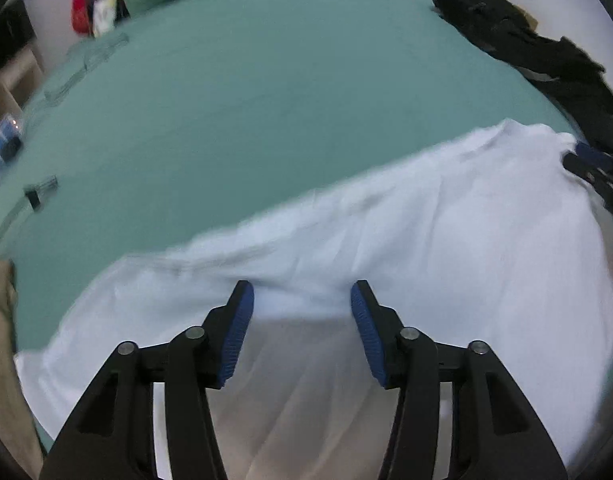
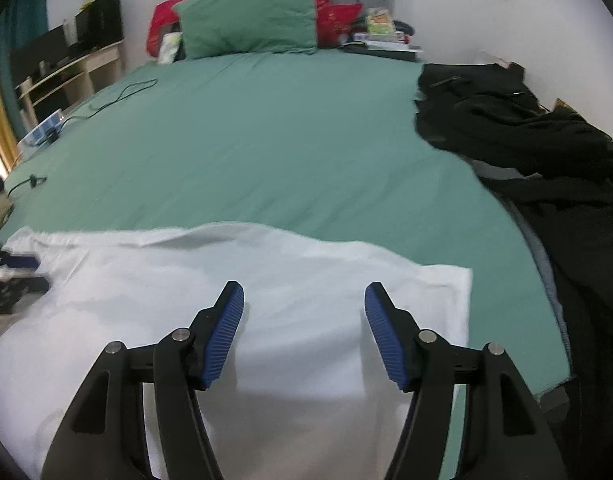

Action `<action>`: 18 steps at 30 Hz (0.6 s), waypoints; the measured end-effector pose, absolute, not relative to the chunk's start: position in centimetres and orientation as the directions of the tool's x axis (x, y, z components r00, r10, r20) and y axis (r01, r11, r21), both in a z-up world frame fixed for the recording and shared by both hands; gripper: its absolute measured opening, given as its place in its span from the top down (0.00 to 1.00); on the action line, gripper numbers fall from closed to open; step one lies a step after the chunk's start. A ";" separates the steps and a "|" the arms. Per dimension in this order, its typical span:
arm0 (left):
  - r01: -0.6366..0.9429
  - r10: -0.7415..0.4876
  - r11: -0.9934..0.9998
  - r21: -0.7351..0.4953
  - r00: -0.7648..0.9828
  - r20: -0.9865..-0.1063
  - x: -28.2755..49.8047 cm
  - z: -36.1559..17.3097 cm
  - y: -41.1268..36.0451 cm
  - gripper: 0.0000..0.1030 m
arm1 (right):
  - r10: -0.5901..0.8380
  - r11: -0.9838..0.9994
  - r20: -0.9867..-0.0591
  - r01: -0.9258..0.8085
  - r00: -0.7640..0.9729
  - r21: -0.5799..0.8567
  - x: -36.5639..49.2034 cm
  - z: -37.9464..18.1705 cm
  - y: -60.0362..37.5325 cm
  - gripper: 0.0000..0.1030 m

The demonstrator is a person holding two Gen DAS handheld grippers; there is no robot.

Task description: Fold large clothes

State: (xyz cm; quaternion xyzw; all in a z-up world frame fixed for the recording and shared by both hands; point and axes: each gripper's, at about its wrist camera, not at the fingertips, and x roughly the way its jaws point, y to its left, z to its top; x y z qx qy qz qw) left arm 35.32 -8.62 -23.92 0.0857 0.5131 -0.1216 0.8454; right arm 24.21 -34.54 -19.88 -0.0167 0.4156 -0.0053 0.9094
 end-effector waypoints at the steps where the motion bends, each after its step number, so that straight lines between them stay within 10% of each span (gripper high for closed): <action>1: 0.286 -0.117 0.958 0.018 0.448 -0.887 35.9 -23.9 -9.0 0.47 | -0.026 0.999 -0.756 -0.008 0.655 -0.041 24.0 -20.0 -34.4 0.39; 18: 0.197 -0.089 0.980 0.022 0.537 -0.839 38.2 -21.4 -11.7 0.30 | -0.040 0.998 -0.734 -0.013 0.678 -0.066 23.2 -19.6 -34.9 0.39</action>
